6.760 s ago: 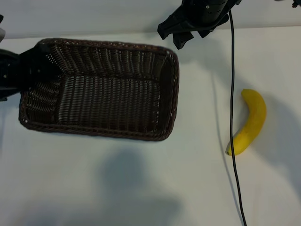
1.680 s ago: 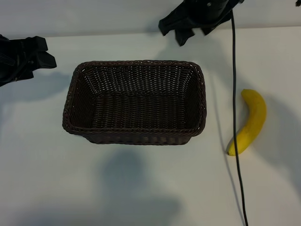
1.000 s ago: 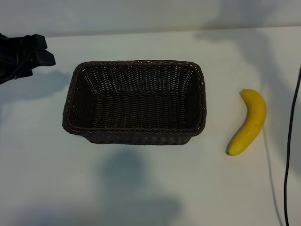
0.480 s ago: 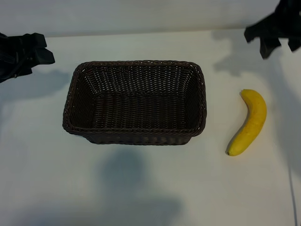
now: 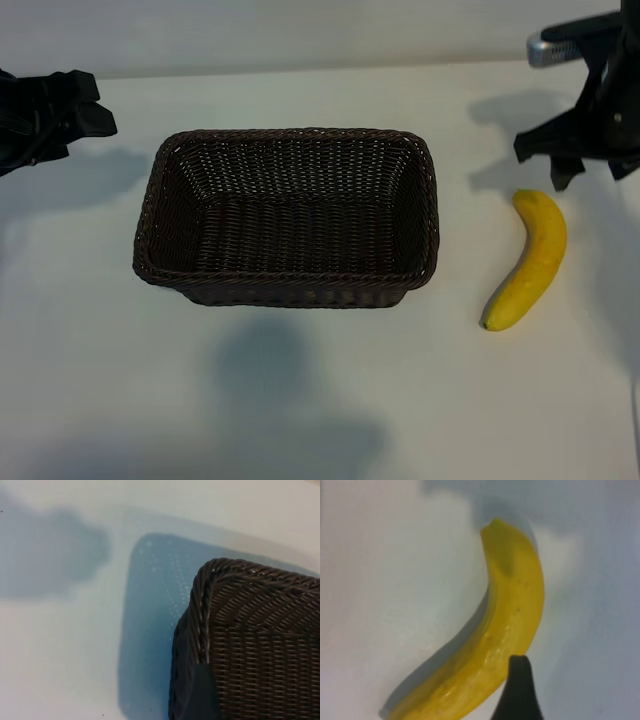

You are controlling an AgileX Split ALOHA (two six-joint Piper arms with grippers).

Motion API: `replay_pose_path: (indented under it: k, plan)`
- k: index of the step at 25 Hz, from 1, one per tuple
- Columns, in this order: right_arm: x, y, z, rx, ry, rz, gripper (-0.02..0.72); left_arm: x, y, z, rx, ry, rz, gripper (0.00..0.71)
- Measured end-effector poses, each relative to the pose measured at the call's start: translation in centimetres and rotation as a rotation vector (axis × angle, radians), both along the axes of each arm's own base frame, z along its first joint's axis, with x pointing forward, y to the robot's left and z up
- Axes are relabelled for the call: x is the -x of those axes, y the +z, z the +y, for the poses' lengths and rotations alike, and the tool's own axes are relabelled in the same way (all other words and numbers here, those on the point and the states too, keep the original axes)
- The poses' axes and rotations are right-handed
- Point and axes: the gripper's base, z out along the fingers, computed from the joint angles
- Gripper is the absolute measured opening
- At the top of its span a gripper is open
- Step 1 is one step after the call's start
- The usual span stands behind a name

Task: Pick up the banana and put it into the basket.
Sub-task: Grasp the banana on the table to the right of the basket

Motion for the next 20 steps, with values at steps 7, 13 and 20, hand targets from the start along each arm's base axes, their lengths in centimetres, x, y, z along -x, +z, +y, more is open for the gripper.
replay_pose_path:
  k: [7, 13, 20]
  plan:
    - [1.2, -2.7, -0.1, -0.010, -0.022, 0.013, 0.549, 0.0, 0.0, 0.0, -0.008, -0.009, -0.003, 0.592]
    - [2.1, -4.2, 0.1, -0.038, -0.031, 0.027, 0.549, 0.0, 0.0, 0.0, -0.011, -0.012, -0.004, 0.591]
    - [2.6, -4.9, 0.5, -0.093, -0.040, 0.031, 0.549, 0.0, 0.0, 0.0, -0.013, -0.015, -0.004, 0.591]
